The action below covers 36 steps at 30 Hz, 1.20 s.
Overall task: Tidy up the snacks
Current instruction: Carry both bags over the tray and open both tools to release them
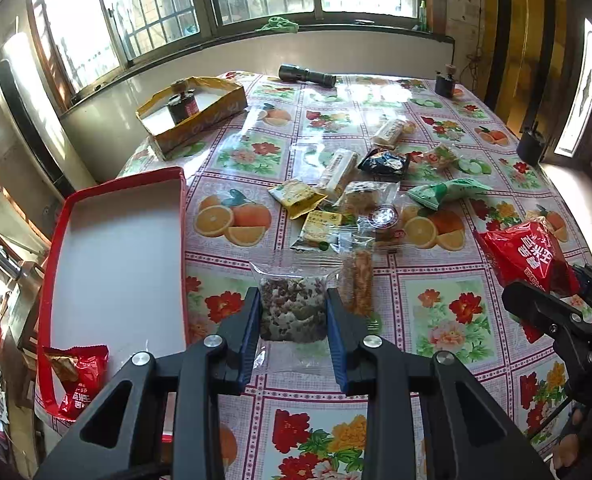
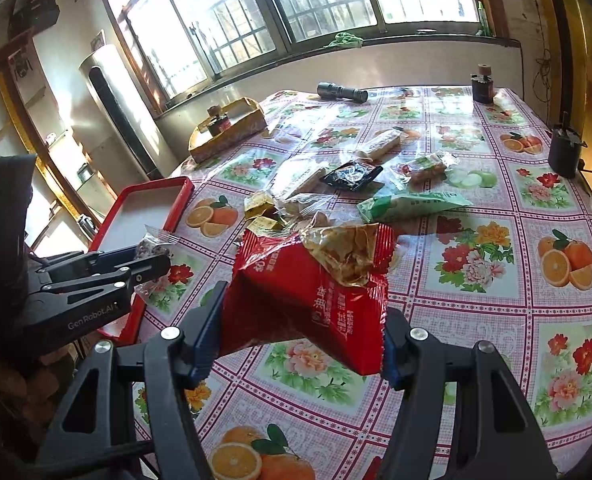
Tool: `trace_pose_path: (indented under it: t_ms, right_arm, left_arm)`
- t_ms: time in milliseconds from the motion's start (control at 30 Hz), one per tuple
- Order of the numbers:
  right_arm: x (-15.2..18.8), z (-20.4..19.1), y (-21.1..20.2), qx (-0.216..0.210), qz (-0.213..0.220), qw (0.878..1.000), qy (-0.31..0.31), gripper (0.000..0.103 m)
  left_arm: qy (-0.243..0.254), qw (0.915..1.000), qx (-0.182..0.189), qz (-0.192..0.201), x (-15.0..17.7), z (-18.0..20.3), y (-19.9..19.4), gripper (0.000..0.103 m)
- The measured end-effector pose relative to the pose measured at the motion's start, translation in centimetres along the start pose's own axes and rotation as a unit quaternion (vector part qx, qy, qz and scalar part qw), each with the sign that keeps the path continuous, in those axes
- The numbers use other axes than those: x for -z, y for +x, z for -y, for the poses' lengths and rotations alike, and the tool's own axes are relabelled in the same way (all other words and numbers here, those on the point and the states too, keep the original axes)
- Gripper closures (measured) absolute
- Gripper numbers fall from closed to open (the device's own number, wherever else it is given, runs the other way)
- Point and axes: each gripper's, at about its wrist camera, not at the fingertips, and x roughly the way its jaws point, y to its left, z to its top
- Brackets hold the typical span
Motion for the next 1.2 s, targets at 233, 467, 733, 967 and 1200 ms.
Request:
trace_pose_path:
  t_ms: [233, 467, 733, 967, 1200]
  right_arm:
    - [-0.7, -1.6, 1.2, -0.018, -0.009, 1.0, -0.008, 0.038]
    - [-2.0, -4.3, 2.6, -0.043, -0.014, 0.999, -0.022, 0.038]
    - [-2.8, -7.9, 5.2, -0.075, -0.03, 0.995, -0.049, 0.038]
    - [-3.5, -11.5, 8.2, -0.116, -0.046, 0.99, -0.071, 0.038]
    - [-3.3, -16.1, 12.2, -0.157, -0.072, 0.98, -0.102, 0.038]
  left_arm:
    - [-0.012, 0.9998, -0.014, 0.004, -0.5, -2.3, -0.2, 0.072]
    - [-0.043, 0.9979, -0.049, 0.009, -0.8, -6.0, -0.3, 0.072]
    - [-0.081, 0.9934, -0.081, -0.006, 0.0, -10.3, 0.8, 0.072]
    - [-0.129, 0.9868, -0.097, -0.014, 0.3, -15.1, 1.6, 0.072]
    - [-0.167, 0.9797, -0.11, -0.022, 0.4, -18.8, 2.6, 0.072]
